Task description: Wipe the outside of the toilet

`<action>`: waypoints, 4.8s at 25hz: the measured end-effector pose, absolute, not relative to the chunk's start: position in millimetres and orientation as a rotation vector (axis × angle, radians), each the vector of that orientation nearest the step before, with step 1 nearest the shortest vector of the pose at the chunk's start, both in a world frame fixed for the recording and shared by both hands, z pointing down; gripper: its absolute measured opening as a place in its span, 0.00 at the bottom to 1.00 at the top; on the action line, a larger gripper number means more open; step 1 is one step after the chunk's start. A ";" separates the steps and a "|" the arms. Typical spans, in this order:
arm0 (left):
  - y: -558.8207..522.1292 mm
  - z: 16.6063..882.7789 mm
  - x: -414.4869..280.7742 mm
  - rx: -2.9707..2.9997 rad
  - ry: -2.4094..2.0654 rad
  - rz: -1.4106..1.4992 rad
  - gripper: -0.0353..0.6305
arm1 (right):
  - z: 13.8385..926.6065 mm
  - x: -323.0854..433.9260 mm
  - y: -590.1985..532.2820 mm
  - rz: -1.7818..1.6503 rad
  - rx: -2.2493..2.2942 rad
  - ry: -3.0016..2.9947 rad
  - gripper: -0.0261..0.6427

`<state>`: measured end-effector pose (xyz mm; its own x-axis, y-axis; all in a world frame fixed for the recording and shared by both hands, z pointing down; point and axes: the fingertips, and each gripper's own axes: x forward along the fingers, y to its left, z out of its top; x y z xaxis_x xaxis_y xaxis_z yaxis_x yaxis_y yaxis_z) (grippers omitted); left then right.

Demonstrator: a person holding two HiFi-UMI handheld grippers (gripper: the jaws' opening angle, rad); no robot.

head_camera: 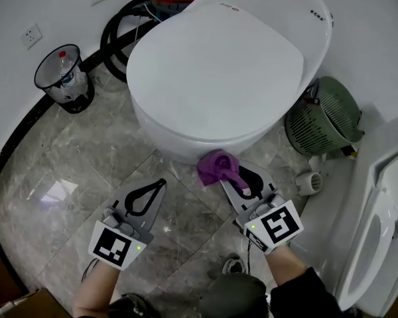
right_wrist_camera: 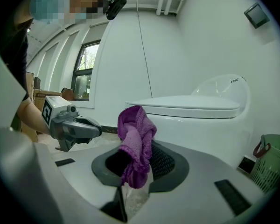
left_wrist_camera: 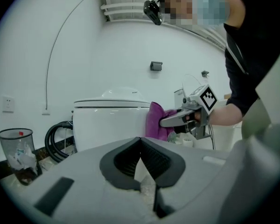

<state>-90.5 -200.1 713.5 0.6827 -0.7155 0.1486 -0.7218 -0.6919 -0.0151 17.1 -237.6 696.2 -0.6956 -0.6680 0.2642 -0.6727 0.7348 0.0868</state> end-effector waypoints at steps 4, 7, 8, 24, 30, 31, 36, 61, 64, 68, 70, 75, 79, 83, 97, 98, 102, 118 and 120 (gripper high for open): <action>-206.5 718.5 -84.1 2.837 -1.227 0.258 0.06 | 693.9 49.9 -249.9 0.030 1.071 -2.661 0.18; -210.9 726.6 -70.4 2.854 -1.202 0.291 0.06 | 699.3 83.5 -263.7 0.076 1.100 -2.654 0.18; -212.9 728.2 -65.6 2.854 -1.195 0.295 0.06 | 700.7 95.2 -269.3 0.085 1.113 -2.649 0.18; -216.5 764.1 -19.9 2.845 -1.107 0.404 0.06 | 712.6 247.6 -390.6 -0.068 1.433 -2.421 0.18; -215.1 764.6 -14.1 2.849 -1.091 0.417 0.06 | 719.0 310.6 -454.8 -0.051 1.699 -2.245 0.17; -213.9 764.0 -13.1 2.857 -1.089 0.428 0.06 | 722.1 319.8 -465.6 -0.031 1.752 -2.213 0.17; -204.2 760.4 -9.3 2.882 -1.064 0.465 0.06 | 739.4 343.2 -486.5 0.025 1.896 -2.062 0.17; -191.9 753.8 -46.6 2.914 -1.101 0.377 0.06 | 804.4 54.1 -216.2 -0.077 1.191 -2.588 0.17; -190.9 754.7 -51.6 2.903 -1.119 0.390 0.06 | 810.0 26.0 -225.3 -0.059 1.151 -2.633 0.17; -191.6 756.1 -52.0 2.913 -1.123 0.394 0.06 | 810.0 9.9 -238.0 -0.111 1.127 -2.659 0.17; -191.3 758.0 -49.9 2.912 -1.116 0.400 0.06 | 809.1 9.4 -239.5 -0.141 1.109 -2.663 0.17; -193.1 763.2 -40.0 2.910 -1.095 0.412 0.06 | 800.2 34.5 -244.4 -0.176 1.127 -2.662 0.17; -194.8 767.6 -33.2 2.903 -1.080 0.418 0.06 | 794.3 68.2 -252.9 -0.152 1.171 -2.654 0.18; -198.1 769.9 -23.4 2.905 -1.065 0.418 0.06 | 790.7 110.2 -269.5 -0.141 1.257 -2.610 0.18; -200.8 780.9 14.5 2.899 -0.993 0.441 0.06 | 799.0 272.3 -404.4 0.068 1.754 -2.361 0.17; -200.5 781.8 16.2 2.898 -0.990 0.450 0.06 | 800.9 281.4 -414.2 0.073 1.783 -2.329 0.17; -197.4 781.7 19.9 2.915 -0.970 0.482 0.06 | 806.1 313.8 -447.4 0.116 1.938 -2.186 0.17; -190.3 779.5 -14.0 2.917 -1.018 0.459 0.06 | 823.4 230.7 -303.8 0.041 1.794 -2.356 0.17; -190.4 779.5 -15.6 2.928 -1.015 0.449 0.06 | 832.9 207.1 -272.6 0.068 1.735 -2.406 0.17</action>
